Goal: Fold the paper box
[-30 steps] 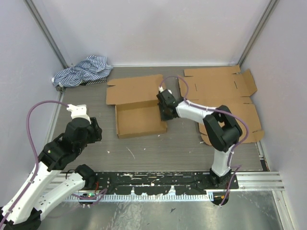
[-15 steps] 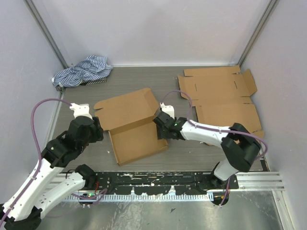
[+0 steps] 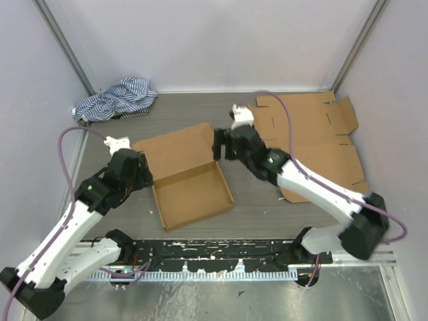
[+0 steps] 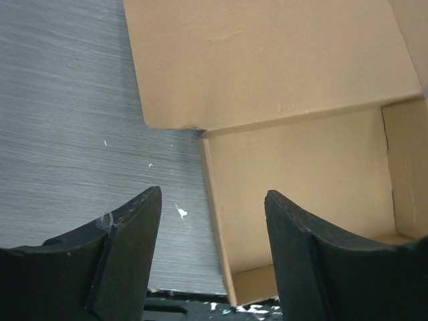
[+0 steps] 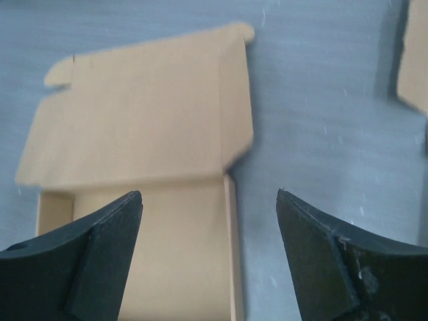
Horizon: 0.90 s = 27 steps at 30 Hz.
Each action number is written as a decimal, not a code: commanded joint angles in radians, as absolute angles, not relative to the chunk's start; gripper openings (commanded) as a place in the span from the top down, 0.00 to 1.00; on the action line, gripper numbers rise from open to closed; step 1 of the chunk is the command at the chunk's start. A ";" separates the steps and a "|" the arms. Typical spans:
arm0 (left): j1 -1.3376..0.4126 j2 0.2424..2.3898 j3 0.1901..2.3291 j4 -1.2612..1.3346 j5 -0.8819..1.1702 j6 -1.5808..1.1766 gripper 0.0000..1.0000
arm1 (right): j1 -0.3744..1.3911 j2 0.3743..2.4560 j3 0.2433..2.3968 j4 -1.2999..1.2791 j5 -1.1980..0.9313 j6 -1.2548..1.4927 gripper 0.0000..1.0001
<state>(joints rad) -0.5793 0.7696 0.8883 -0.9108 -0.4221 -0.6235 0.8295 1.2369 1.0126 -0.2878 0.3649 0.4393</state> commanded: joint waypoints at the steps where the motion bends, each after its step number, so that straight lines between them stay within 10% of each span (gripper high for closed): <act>1: -0.421 0.914 0.952 -0.831 -0.311 -0.693 0.29 | 0.636 1.482 1.304 -0.318 0.087 0.318 0.15; 7: 0.112 1.076 0.877 -0.607 0.293 -0.693 0.28 | 0.431 1.739 1.575 -0.367 -0.252 0.301 0.21; 27: 0.129 1.380 0.821 -0.494 0.250 -0.701 0.29 | 0.456 2.139 1.895 -0.615 -0.362 0.173 0.21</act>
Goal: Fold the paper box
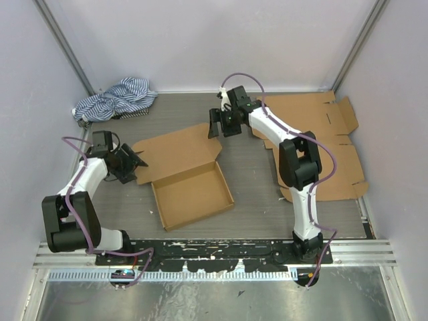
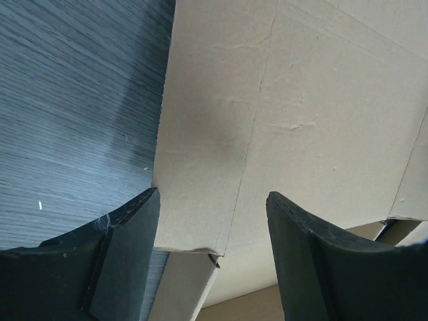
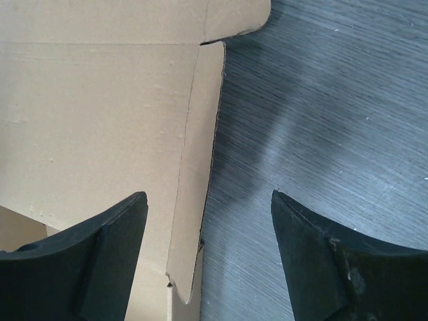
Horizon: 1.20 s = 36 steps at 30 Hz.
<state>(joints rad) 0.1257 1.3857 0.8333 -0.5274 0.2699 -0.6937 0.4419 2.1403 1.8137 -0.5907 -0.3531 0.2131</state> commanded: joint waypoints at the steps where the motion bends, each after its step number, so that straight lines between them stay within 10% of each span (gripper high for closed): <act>1: 0.129 1.378 0.819 -0.495 0.245 -0.700 0.29 | 0.459 2.153 1.911 -0.626 -0.353 0.172 0.22; 20: 0.129 1.386 0.835 -0.533 0.184 -0.665 0.29 | 0.474 2.160 1.930 -0.670 -0.189 0.172 0.94; 36: 0.115 1.536 0.957 -0.364 0.329 -0.692 0.32 | 0.474 1.847 1.563 -0.511 -0.126 0.173 0.98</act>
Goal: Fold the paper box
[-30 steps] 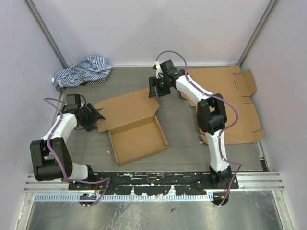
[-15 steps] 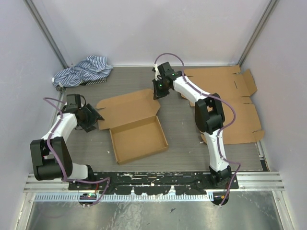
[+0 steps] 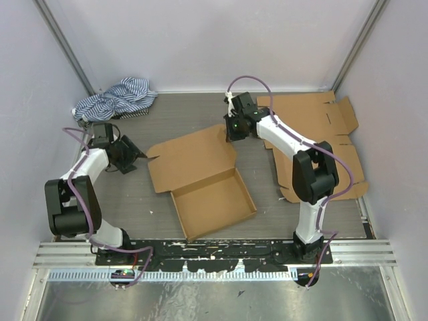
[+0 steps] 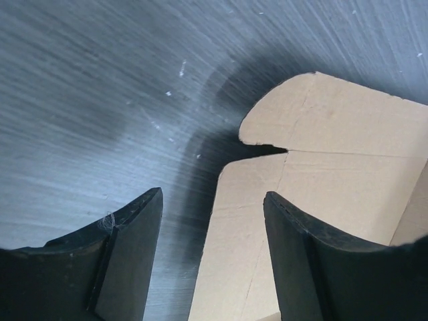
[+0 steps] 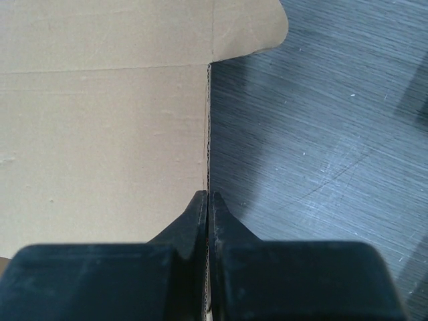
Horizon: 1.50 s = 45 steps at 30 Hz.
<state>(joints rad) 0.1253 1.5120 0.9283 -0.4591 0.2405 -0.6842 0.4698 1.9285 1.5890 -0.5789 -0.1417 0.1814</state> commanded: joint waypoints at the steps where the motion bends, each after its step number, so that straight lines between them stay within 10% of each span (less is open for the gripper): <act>1: 0.102 1.547 0.969 -0.382 0.333 -0.678 0.32 | 0.474 1.839 1.557 -0.511 -0.125 0.175 0.98; 32: -0.108 1.564 0.898 -0.316 0.248 -0.630 0.35 | 0.472 1.741 1.477 -0.499 -0.159 0.206 0.98; 45: -0.228 1.518 1.072 -0.526 0.083 -0.587 0.71 | 0.474 1.739 1.453 -0.505 -0.115 0.244 0.99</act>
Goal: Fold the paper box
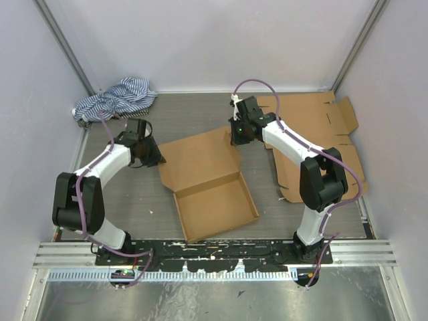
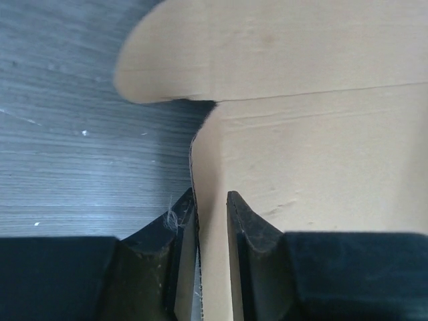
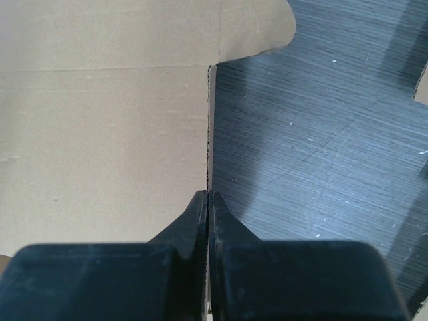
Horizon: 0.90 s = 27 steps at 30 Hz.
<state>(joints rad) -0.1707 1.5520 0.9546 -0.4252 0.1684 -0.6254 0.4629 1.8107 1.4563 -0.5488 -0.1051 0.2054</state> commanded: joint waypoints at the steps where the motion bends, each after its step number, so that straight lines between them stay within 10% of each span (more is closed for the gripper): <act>1: -0.244 1.523 1.100 -0.557 0.058 -0.576 0.71 | 0.475 1.735 1.451 -0.505 -0.112 0.248 0.99; 12: -0.326 1.646 1.263 -0.744 -0.100 -0.520 0.71 | 0.499 1.709 1.408 -0.497 -0.072 0.268 0.99; 16: -0.337 1.674 1.271 -0.752 -0.142 -0.508 0.99 | 0.527 1.698 1.391 -0.490 -0.023 0.273 0.99; 22: -0.376 1.604 1.250 -0.711 -0.256 -0.491 1.00 | 0.547 1.682 1.369 -0.489 0.046 0.273 0.98; 27: -0.412 1.423 1.145 -0.522 -0.235 -0.401 1.00 | 0.546 1.674 1.373 -0.512 0.086 0.268 0.80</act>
<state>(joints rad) -0.3866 1.5871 1.2079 -0.6949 -0.2024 -0.4850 0.5468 1.7409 1.3582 -0.5301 0.0345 0.2649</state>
